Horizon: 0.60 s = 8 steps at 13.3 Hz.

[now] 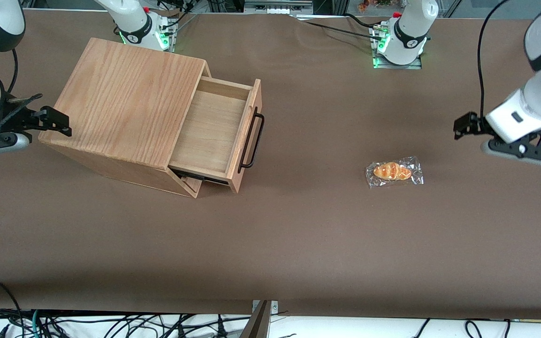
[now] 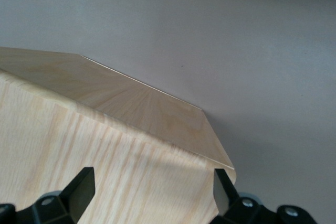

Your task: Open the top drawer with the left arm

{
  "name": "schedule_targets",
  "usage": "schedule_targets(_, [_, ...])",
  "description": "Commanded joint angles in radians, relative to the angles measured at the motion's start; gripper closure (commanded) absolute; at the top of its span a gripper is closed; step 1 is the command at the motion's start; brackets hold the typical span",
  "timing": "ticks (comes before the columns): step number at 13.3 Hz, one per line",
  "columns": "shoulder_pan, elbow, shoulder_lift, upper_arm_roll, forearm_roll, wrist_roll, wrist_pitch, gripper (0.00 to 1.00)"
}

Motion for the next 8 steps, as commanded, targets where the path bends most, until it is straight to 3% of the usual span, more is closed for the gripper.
schedule_targets(1, [-0.019,0.019,-0.06,0.021,-0.044,0.011,-0.082,0.0])
schedule_targets(8, [-0.013,0.042,-0.06,0.027,-0.049,0.001,-0.123,0.0])
